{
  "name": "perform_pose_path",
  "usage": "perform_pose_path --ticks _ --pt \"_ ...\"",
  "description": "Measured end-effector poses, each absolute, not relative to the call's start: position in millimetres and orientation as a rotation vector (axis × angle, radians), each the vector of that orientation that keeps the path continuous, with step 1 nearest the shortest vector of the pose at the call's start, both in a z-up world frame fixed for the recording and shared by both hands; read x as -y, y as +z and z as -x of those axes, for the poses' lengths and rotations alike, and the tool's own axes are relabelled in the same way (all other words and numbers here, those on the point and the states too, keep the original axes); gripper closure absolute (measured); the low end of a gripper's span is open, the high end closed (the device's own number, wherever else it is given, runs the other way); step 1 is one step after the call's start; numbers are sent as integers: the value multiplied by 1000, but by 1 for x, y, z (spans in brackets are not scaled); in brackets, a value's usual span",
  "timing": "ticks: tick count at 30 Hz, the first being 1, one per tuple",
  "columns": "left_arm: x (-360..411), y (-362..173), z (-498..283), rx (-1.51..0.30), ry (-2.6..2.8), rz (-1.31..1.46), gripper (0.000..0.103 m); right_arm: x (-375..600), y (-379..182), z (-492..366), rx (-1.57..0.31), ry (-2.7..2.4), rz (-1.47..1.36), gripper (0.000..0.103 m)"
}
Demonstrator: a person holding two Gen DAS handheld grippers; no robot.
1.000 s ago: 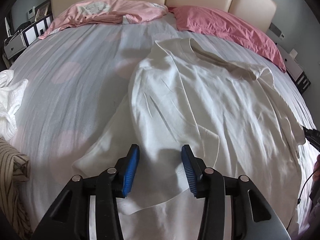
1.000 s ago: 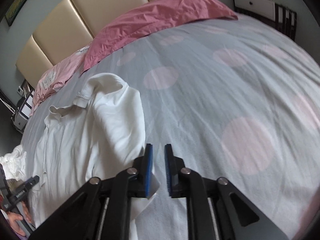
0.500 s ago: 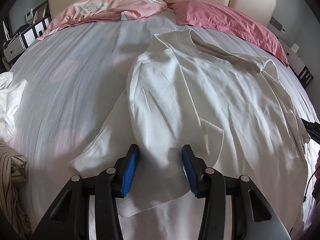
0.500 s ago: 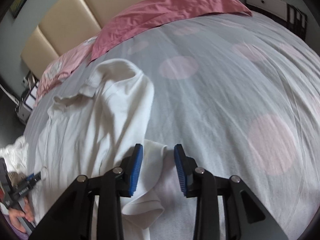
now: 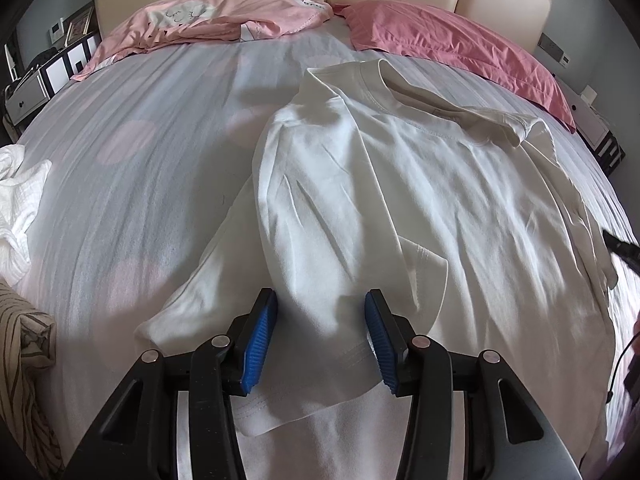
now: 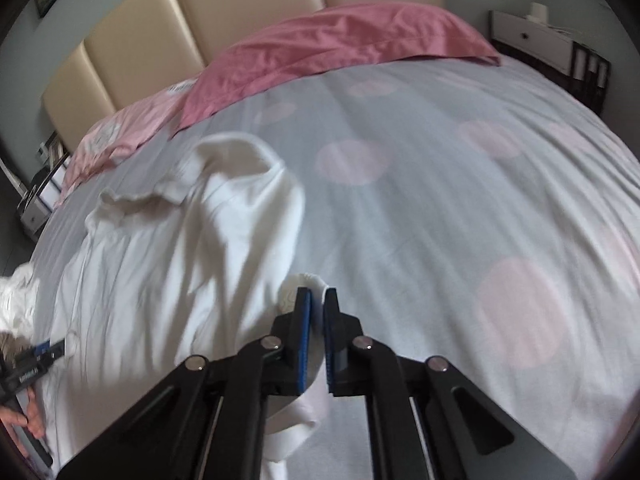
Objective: Fold clothes
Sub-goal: 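Grasp the shirt hem with the right gripper while the left gripper hovers near it, then pull the white shirt hem taut with the right gripper, then open it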
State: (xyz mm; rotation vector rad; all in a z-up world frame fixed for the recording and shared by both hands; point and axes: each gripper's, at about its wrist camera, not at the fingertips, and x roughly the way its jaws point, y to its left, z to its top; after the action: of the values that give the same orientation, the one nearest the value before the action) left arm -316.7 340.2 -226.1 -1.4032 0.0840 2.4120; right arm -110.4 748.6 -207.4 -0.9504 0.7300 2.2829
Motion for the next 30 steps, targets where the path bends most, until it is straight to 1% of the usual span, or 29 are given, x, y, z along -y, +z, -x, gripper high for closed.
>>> perform_pose_path --ticks 4,8,11,14,16,19,25,30 --pt "-338 -225 318 -71 2404 1407 55 -773 -188 91 -696 2201 886 97" --pt "-338 -225 319 -62 2397 1410 55 -817 -166 81 -598 2132 904 98" --pt "-340 -222 317 -74 2389 1398 54 -846 -164 82 -576 2113 951 97" --pt "-343 -216 311 -105 2388 1362 39 -859 -174 91 -581 2096 1001 97" --pt "-346 -211 307 -137 2388 1324 37 -859 -181 96 -587 2099 1007 97" --pt "-349 -207 301 -189 2392 1290 36 -850 -179 90 -611 2115 966 93" --pt "-350 -204 291 -164 2390 1256 35 -795 -143 59 -664 2113 851 90" --pt "-357 -196 284 -196 2407 1187 35 -738 -135 46 -837 2149 732 84"
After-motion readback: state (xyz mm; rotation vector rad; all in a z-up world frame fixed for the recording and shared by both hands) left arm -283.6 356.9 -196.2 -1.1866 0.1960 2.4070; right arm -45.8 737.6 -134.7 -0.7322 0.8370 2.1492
